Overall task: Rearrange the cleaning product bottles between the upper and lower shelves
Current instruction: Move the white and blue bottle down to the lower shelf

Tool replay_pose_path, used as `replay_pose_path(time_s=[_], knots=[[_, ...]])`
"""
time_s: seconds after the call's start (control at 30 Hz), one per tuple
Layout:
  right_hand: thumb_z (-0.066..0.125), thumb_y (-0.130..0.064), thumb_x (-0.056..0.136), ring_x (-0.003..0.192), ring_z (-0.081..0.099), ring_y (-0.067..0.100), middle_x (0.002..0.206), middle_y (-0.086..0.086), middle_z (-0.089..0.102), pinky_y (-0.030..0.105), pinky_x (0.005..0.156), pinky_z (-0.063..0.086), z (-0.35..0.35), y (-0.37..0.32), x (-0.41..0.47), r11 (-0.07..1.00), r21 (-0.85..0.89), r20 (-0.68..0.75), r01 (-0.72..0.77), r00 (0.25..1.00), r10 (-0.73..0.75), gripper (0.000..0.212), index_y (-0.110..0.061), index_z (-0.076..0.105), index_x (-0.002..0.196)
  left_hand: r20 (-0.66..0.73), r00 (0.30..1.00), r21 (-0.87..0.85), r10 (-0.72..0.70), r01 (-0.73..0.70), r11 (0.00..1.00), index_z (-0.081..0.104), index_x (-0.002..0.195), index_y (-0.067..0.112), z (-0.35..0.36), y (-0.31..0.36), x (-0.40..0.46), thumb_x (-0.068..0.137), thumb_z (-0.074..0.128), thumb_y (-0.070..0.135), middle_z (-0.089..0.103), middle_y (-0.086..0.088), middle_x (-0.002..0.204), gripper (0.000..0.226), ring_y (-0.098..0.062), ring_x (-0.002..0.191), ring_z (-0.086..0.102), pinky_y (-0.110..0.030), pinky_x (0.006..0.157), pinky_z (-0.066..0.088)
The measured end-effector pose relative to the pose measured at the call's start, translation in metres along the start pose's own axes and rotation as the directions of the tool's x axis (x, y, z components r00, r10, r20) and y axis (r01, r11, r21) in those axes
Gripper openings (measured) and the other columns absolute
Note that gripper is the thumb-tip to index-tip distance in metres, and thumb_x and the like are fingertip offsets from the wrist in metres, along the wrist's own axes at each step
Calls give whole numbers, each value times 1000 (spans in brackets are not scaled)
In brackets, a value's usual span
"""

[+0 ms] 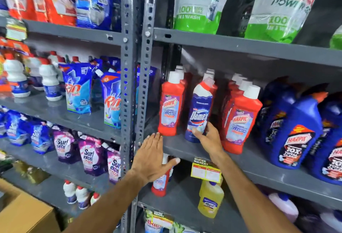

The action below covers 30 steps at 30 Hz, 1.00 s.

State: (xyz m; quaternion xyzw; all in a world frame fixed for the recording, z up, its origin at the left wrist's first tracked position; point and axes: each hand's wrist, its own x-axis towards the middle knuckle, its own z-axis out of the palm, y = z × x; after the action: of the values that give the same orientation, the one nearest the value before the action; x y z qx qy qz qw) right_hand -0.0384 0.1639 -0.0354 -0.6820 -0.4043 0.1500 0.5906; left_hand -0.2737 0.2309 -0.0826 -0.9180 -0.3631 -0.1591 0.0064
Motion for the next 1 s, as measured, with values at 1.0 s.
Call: replay_pose_path(time_s=[1.0], knots=[[88, -10, 84, 106, 78, 7, 118, -5, 81, 30, 91, 62, 21, 13, -141, 985, 156, 150, 69, 984, -93, 44, -22, 69, 121, 151, 988, 21, 36, -39, 999, -4, 166, 0, 71, -18, -105, 91, 10, 93, -10, -18, 176, 120, -26, 164, -10, -39, 133, -8]])
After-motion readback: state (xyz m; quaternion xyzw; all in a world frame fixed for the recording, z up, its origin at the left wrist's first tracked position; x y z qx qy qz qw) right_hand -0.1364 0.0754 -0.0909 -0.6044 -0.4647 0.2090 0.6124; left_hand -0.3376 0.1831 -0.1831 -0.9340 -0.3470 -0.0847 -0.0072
